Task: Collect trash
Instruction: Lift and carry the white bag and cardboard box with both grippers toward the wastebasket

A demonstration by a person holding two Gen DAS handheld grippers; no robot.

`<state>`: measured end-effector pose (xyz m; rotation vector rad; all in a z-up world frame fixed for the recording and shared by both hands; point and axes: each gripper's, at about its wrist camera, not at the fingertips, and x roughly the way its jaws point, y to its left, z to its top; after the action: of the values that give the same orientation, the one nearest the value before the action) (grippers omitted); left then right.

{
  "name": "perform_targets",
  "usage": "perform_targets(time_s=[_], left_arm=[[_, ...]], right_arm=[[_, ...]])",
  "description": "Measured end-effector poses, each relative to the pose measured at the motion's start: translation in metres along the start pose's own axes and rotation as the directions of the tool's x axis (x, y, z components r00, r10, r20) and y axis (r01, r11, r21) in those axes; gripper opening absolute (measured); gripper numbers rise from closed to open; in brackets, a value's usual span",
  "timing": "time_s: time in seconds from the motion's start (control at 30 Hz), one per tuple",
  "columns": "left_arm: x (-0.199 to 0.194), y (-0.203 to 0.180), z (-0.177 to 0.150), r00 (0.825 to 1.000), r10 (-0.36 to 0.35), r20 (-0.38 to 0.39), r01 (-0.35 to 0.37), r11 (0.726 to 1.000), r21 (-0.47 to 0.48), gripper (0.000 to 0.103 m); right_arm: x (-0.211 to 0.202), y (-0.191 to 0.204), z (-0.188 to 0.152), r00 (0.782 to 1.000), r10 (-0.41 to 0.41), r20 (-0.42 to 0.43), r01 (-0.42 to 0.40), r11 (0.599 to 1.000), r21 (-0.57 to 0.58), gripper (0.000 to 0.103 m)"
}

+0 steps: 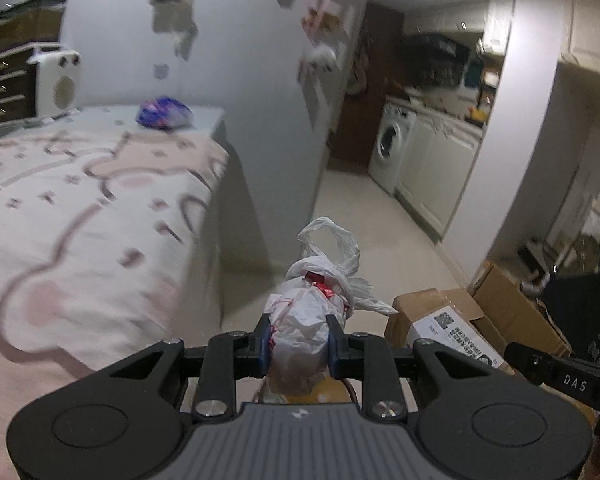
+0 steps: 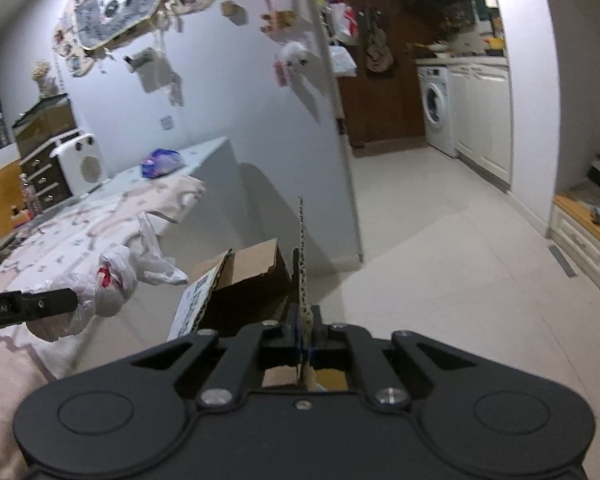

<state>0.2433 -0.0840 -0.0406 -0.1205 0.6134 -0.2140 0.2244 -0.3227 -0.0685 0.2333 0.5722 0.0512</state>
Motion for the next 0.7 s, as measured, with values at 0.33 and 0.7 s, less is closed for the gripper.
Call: perform_targets(time_s=[0.33, 0.7], left_arm=[[0.086, -0.033, -0.031, 0.988, 0.010, -0.153, 0.000, 0.998, 0.060, 0.027], [0.183, -0.046, -0.063, 0.956, 0.052, -0.290, -0.033, 0.997, 0.071, 0.027]], right_arm=[[0.037, -0.059, -0.039, 0.989, -0.103, -0.104, 0.108, 0.993, 0.044, 0.003], [0.100, -0.098, -0.072, 0.959, -0.153, -0.239, 0.172, 0.983, 0.062, 0.003]])
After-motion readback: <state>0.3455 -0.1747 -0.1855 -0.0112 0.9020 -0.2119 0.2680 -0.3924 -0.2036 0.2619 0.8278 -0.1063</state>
